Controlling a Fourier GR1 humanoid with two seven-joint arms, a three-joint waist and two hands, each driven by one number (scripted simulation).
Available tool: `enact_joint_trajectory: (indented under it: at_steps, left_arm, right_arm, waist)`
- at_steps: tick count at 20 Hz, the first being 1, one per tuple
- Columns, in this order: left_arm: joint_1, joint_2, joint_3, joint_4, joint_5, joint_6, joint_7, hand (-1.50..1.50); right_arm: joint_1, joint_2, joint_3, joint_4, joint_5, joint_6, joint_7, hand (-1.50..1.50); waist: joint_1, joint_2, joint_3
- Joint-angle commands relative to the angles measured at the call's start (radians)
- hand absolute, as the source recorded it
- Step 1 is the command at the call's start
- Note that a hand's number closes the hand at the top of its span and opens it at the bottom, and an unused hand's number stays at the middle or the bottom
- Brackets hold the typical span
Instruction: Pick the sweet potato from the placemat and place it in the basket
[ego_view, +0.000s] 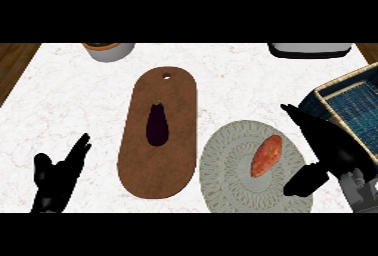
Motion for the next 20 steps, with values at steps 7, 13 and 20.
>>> enact_joint_trajectory:
  at_steps: [7, 13, 20]
  left_arm:
    - [0.056, 0.025, 0.036, 0.058, 0.023, -0.049, 0.049, 0.0]
    - [0.033, -0.021, 0.009, 0.056, -0.004, -0.028, 0.054, 0.0]
    - [-0.022, -0.023, 0.032, 0.143, -0.018, -0.047, 0.029, 0.0]
  right_arm:
    - [0.052, 0.062, -0.012, 0.033, 0.095, -0.009, -0.045, -1.5]
    - [0.001, 0.154, 0.033, 0.154, 0.172, 0.007, -0.03, -1.5]
    - [0.047, 0.196, 0.048, 0.232, 0.197, 0.02, -0.071, -1.5]
  waist:
    - [0.001, 0.01, -0.015]
    - [0.009, 0.012, -0.015]
    - [0.0, 0.013, -0.015]
